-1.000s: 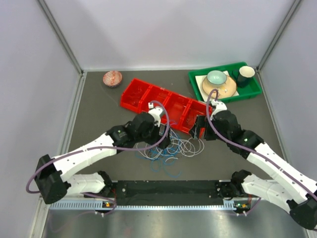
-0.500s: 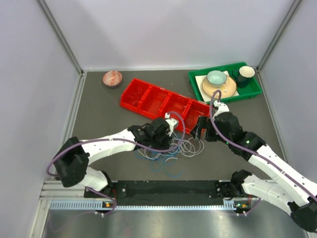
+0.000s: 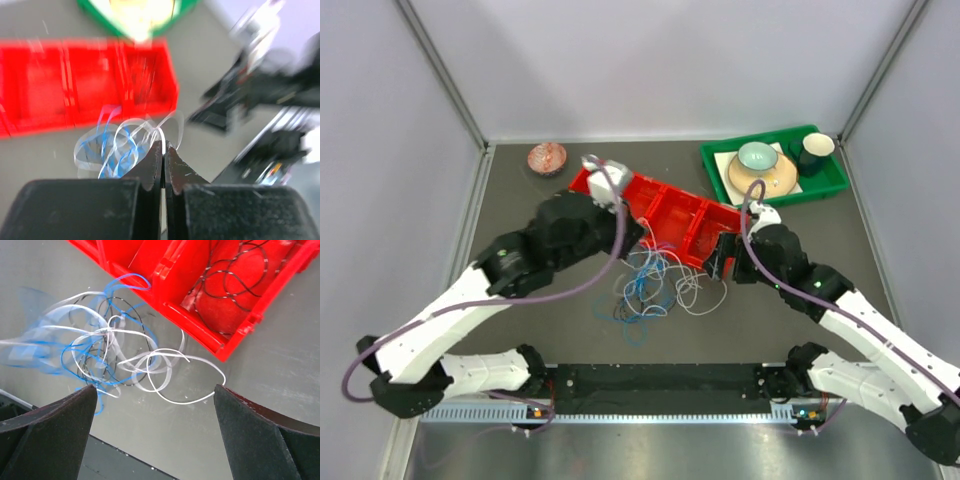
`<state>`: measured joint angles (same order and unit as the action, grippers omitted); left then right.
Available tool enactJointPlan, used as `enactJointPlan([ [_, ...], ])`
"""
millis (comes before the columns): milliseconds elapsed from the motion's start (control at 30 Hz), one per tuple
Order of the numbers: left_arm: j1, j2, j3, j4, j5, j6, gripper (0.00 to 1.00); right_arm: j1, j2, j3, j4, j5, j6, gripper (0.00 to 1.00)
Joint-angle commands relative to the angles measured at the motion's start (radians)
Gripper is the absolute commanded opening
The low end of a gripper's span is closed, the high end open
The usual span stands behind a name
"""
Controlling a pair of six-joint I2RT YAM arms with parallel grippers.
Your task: Untangle the cables
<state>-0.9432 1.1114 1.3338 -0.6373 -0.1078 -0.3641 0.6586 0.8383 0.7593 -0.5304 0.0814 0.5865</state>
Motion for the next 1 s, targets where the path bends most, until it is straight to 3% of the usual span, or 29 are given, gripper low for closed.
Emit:
enactJointPlan([
  [0, 0.004, -0.08, 0.126, -0.027, -0.091, -0.056, 0.0, 0.006, 0.064, 0.009, 0.121, -0.049, 0.001, 0.99],
  [167, 0.004, -0.131, 0.133, 0.089, -0.167, -0.096, 0.0, 0.052, 0.161, -0.035, 0.228, -0.078, 0.019, 0.99],
  [433, 0.004, -0.127, 0.148, 0.107, -0.216, -0.107, 0.0, 0.162, 0.375, -0.061, 0.406, -0.077, 0.041, 0.95],
  [700, 0.004, -0.166, 0.151, 0.087, -0.279, -0.099, 0.0, 0.188, 0.556, -0.043, 0.438, -0.011, 0.067, 0.83],
  [800, 0.004, -0.173, 0.145, 0.08, -0.296, -0.104, 0.0, 0.193, 0.59, -0.043, 0.466, -0.012, 0.072, 0.74],
  [933, 0.004, -0.174, 0.131, 0.076, -0.306, -0.104, 0.0, 0.197, 0.57, -0.049, 0.475, -0.002, 0.073, 0.76],
  [967, 0.004, -0.173, 0.13, 0.074, -0.316, -0.104, 0.0, 0.199, 0.553, -0.057, 0.475, 0.003, 0.073, 0.82],
])
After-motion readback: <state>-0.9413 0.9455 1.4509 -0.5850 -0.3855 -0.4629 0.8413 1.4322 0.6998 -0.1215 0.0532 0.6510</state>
